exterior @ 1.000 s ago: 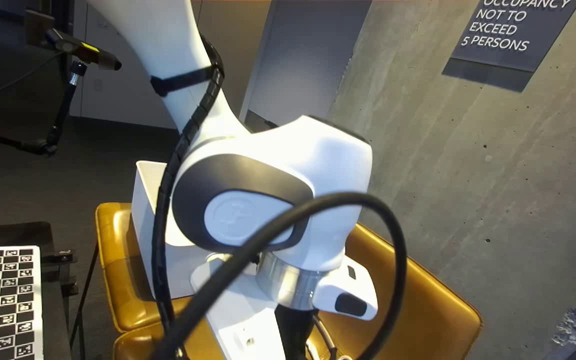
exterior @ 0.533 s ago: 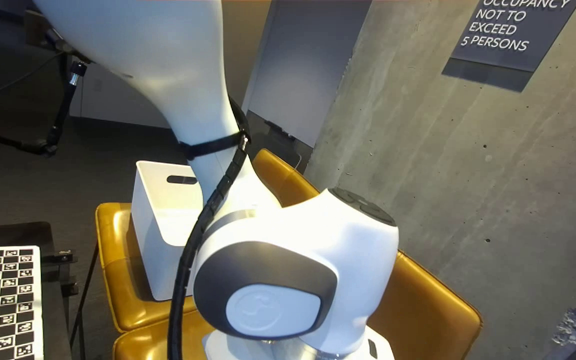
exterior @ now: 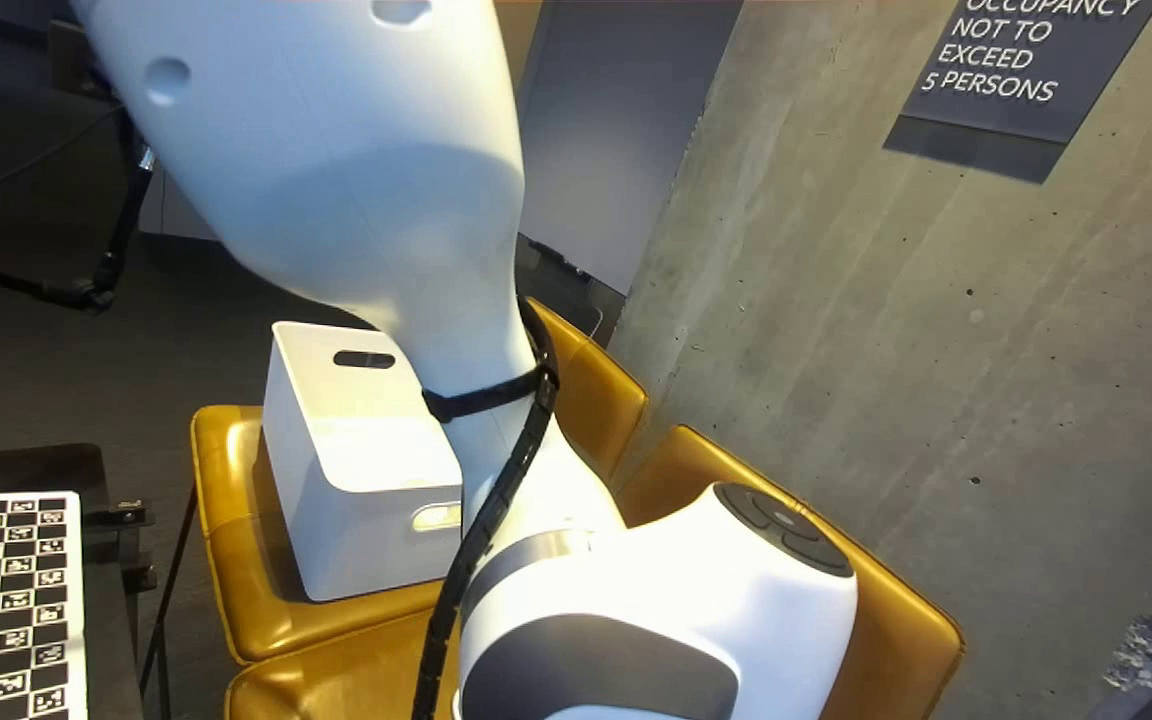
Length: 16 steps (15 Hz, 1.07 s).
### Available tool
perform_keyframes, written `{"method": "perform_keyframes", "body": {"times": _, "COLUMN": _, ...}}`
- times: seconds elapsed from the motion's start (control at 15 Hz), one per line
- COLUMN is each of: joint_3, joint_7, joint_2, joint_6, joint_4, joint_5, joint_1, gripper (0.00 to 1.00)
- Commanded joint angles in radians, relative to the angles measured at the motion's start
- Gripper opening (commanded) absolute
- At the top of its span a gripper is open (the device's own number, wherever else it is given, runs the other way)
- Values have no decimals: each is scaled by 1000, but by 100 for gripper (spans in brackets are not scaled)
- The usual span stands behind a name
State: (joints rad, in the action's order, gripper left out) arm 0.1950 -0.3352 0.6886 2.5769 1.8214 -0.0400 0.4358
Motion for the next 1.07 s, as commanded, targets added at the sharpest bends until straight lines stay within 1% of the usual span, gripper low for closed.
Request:
{"method": "perform_keyframes", "body": {"times": 0.0, "joint_3": -8, "joint_7": 33, "joint_2": 65, "joint_6": -19, "joint_4": -63, "joint_5": 0, "joint_1": 0, "gripper": 100}}
{"method": "perform_keyframes", "body": {"times": 0.33, "joint_3": -5, "joint_7": 58, "joint_2": 122, "joint_6": -27, "joint_4": -109, "joint_5": -6, "joint_1": -12, "gripper": 100}}
{"method": "perform_keyframes", "body": {"times": 0.6, "joint_3": 11, "joint_7": 81, "joint_2": 175, "joint_6": -21, "joint_4": -147, "joint_5": -20, "joint_1": -20, "gripper": 100}}
{"method": "perform_keyframes", "body": {"times": 0.67, "joint_3": 13, "joint_7": 85, "joint_2": 185, "joint_6": -21, "joint_4": -153, "joint_5": -23, "joint_1": -20, "gripper": 97}}
{"method": "perform_keyframes", "body": {"times": 0.73, "joint_3": 15, "joint_7": 88, "joint_2": 194, "joint_6": -21, "joint_4": -159, "joint_5": -24, "joint_1": -20, "gripper": 89}}
{"method": "perform_keyframes", "body": {"times": 0.8, "joint_3": 18, "joint_7": 90, "joint_2": 203, "joint_6": -20, "joint_4": -163, "joint_5": -27, "joint_1": -21, "gripper": 72}}
{"method": "perform_keyframes", "body": {"times": 0.87, "joint_3": 19, "joint_7": 91, "joint_2": 209, "joint_6": -21, "joint_4": -171, "joint_5": -30, "joint_1": -22, "gripper": 71}}
{"method": "perform_keyframes", "body": {"times": 1.0, "joint_3": 23, "joint_7": 92, "joint_2": 210, "joint_6": -21, "joint_4": -179, "joint_5": -34, "joint_1": -23, "gripper": 56}}
